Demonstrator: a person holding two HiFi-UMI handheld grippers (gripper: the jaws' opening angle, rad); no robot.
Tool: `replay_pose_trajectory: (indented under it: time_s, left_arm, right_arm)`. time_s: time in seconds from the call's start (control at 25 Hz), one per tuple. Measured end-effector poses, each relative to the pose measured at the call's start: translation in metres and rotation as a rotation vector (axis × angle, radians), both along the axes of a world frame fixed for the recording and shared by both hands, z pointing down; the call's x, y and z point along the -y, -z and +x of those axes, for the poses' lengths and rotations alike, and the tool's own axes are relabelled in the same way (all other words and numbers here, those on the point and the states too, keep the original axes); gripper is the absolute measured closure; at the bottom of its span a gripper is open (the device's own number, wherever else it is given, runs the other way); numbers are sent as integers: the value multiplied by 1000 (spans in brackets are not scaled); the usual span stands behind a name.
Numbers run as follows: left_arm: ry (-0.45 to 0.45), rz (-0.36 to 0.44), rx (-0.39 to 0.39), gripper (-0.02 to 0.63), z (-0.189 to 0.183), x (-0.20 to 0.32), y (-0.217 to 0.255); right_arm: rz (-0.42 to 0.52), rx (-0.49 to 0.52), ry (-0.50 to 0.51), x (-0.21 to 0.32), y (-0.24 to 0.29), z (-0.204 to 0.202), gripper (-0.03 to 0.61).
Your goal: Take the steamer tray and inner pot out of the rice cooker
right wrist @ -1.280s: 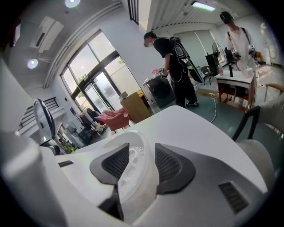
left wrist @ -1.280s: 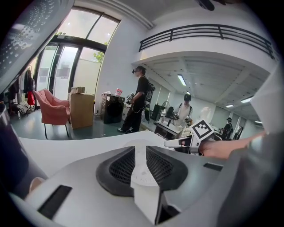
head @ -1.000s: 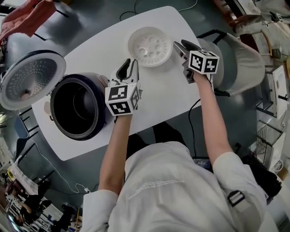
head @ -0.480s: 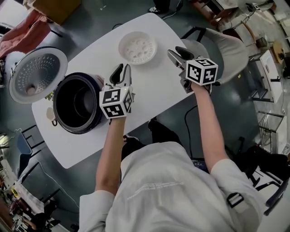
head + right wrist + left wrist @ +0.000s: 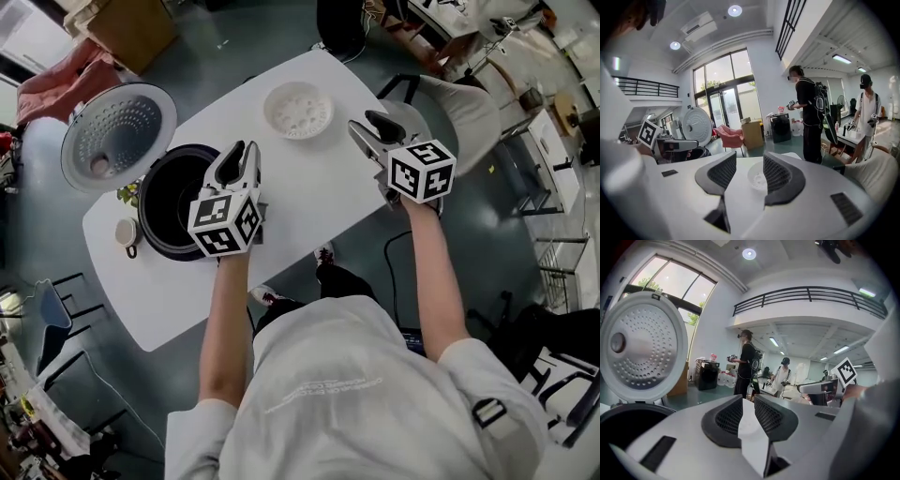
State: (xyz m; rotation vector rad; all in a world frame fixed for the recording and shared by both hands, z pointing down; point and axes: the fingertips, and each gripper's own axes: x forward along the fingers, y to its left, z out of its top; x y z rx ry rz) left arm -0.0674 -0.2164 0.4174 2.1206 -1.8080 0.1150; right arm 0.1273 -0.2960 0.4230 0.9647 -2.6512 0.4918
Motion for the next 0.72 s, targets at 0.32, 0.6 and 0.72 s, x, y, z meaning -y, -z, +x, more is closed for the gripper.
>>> replay_pose_trajectory:
  time_s: [0.32,0.6,0.72]
  left_arm:
    - [73,67,90,526,-65,-50,47]
    - [200,96,169,526,-139,-96,72]
    - [245,86,223,526,-167,-115,77]
  right_arm:
    - [75,29,101,-29,55,-57,385]
    - [151,34,261,-51,84,-136,385]
    - [161,58,308,-61,91,-168,388]
